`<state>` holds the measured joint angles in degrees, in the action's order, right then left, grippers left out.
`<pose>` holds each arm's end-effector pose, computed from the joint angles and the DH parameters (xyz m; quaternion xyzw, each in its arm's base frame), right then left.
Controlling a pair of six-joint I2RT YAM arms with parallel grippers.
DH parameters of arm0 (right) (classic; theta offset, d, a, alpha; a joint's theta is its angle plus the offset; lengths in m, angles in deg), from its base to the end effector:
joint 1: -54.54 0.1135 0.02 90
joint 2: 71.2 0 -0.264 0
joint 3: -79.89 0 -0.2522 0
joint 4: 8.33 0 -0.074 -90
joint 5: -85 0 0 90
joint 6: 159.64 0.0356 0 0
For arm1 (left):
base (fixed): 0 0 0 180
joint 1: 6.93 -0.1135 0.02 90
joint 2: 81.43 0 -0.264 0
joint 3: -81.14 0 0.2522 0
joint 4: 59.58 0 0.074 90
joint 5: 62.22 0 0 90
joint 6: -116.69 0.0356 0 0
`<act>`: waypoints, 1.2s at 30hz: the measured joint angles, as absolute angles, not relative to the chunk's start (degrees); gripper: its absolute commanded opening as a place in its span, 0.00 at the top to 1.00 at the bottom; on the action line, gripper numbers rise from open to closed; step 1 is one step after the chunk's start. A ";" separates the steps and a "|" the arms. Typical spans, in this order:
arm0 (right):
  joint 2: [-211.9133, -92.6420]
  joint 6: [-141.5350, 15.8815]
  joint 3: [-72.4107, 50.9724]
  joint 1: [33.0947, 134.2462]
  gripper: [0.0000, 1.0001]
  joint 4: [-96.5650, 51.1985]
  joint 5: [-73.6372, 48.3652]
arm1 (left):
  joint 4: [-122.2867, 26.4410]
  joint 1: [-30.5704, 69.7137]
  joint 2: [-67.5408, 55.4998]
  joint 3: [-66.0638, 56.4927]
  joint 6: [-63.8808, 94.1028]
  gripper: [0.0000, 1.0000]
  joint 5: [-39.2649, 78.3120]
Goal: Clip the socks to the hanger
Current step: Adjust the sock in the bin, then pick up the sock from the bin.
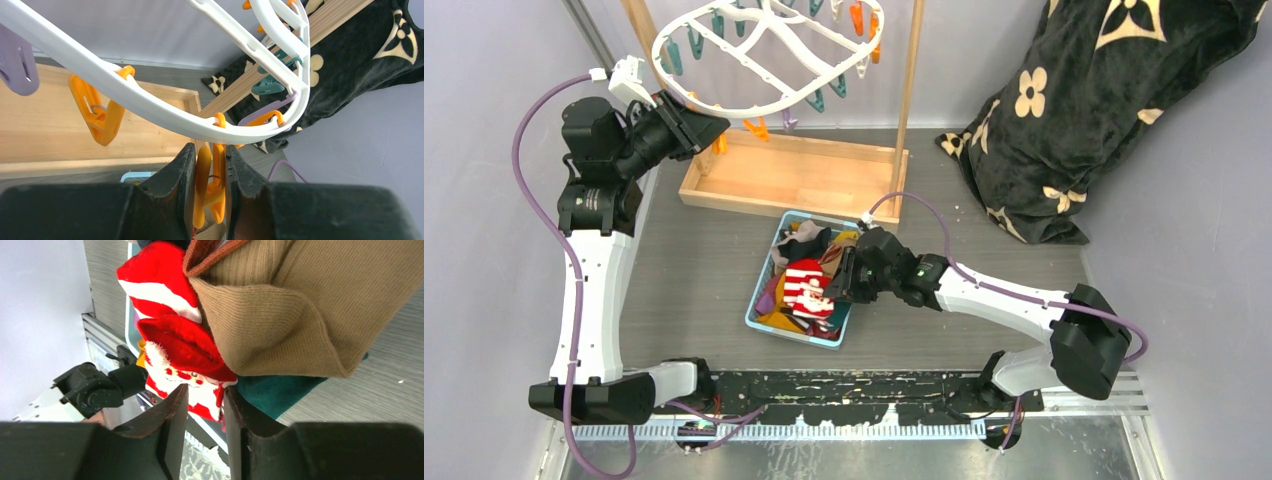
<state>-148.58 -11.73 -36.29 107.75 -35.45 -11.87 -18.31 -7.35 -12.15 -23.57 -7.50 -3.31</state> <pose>0.1705 0.2351 0.2407 0.0122 0.9074 0.3743 0.1906 0.2362 -0.0167 0.4960 -0.0412 0.7361 -0.3779 0.5600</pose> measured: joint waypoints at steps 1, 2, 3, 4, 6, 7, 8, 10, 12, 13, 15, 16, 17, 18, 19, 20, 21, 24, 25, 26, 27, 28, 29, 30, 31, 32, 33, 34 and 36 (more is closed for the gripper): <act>-148.60 -12.21 -36.29 107.71 0.57 -35.58 -11.56 | -18.31 -7.35 -12.15 -23.57 -7.50 1.00 -3.31; -148.67 -12.80 -36.20 107.71 0.56 -36.00 -11.43 | -18.31 -7.35 -12.15 -23.57 -7.53 1.00 -3.31; -148.73 -13.24 -36.16 107.71 0.56 -36.28 -11.30 | -18.31 -7.35 -12.15 -23.57 -7.53 1.00 -3.31; -148.82 -13.55 -36.16 107.69 0.56 -36.52 -11.26 | -18.31 -7.35 -12.15 -23.57 -7.53 1.00 -3.33; -148.87 -13.90 -36.20 107.69 0.56 -36.90 -11.21 | -18.29 -7.35 -12.15 -23.57 -7.53 1.00 -3.33; -148.87 -13.94 -36.27 107.69 0.56 -36.74 -11.24 | -18.29 -7.35 -12.15 -23.57 -7.53 1.00 -3.33; -148.87 -13.96 -36.40 107.69 0.57 -36.42 -11.26 | -18.29 -7.35 -12.15 -23.57 -7.53 1.00 -3.33; -148.87 -13.94 -36.92 107.69 0.58 -35.37 -11.34 | -18.29 -7.35 -12.15 -23.57 -7.53 1.00 -3.33; -148.87 -13.90 -37.47 107.69 0.60 -34.05 -11.67 | -18.29 -7.35 -12.15 -23.57 -7.53 1.00 -3.35; -148.87 -13.85 -37.56 107.69 0.62 -33.64 -11.80 | -18.29 -7.35 -12.15 -23.57 -7.53 1.00 -3.35; -148.87 -13.85 -37.56 107.69 0.71 -32.28 -12.33 | -18.29 -7.35 -12.15 -23.57 -7.55 1.00 -3.35; -148.87 -13.81 -37.58 107.69 0.76 -31.45 -12.63 | -18.29 -7.35 -12.15 -23.57 -7.55 1.00 -3.35; -148.87 -13.83 -37.62 107.69 0.81 -30.40 -12.87 | -18.29 -7.35 -12.15 -23.57 -7.55 1.00 -3.37; -148.87 -13.85 -37.65 107.69 0.84 -29.66 -13.01 | -18.29 -7.35 -12.15 -23.57 -7.55 1.00 -3.37; -148.82 -13.72 -37.82 107.69 0.87 -28.48 -13.09 | -18.27 -7.35 -12.15 -23.57 -7.55 1.00 -3.37; -148.80 -13.72 -37.93 107.67 0.90 -27.85 -13.11 | -18.27 -7.35 -12.15 -23.57 -7.55 1.00 -3.35; -148.76 -13.76 -38.02 107.67 0.94 -27.30 -13.11 | -18.27 -7.35 -12.15 -23.57 -7.55 1.00 -3.35; -148.01 -14.53 -38.02 107.67 0.99 -27.19 -12.98 | -18.22 -7.35 -12.15 -23.57 -7.53 1.00 -3.35; -147.53 -15.12 -37.95 107.67 0.99 -27.56 -12.83 | -18.20 -7.35 -12.15 -23.57 -7.55 1.00 -3.35; -147.01 -15.67 -37.80 107.67 0.99 -27.89 -12.70 | -18.20 -7.35 -12.15 -23.57 -7.53 1.00 -3.35; -146.46 -16.30 -37.43 107.67 0.99 -28.44 -12.55 | -18.18 -7.35 -12.15 -23.57 -7.53 1.00 -3.35; -145.91 -17.26 -36.60 107.67 0.99 -29.49 -12.33 | -18.16 -7.35 -12.15 -23.57 -7.53 1.00 -3.35; -145.52 -18.07 -35.70 107.67 0.99 -30.16 -12.24 | -18.14 -7.35 -12.17 -23.57 -7.53 1.00 -3.35; -145.22 -19.08 -34.41 107.67 0.99 -31.04 -12.11 | -18.14 -7.35 -12.17 -23.57 -7.53 1.00 -3.35; -145.04 -20.30 -32.88 107.67 0.99 -31.83 -11.98 | -18.14 -7.35 -12.19 -23.57 -7.55 1.00 -3.35; -144.93 -21.39 -31.39 107.67 0.99 -32.37 -11.80 | -18.14 -7.35 -12.22 -23.57 -7.55 1.00 -3.35; -144.93 -22.90 -29.03 107.67 0.99 -33.46 -11.48 | -18.12 -7.35 -12.24 -23.57 -7.55 1.00 -3.33; -144.93 -24.06 -27.24 107.67 0.99 -34.12 -11.15 | -18.14 -7.35 -12.24 -23.57 -7.57 1.00 -3.35; -145.06 -26.94 -22.61 107.67 0.99 -36.31 -9.88 | -18.12 -7.35 -12.24 -23.57 -7.66 1.00 -3.33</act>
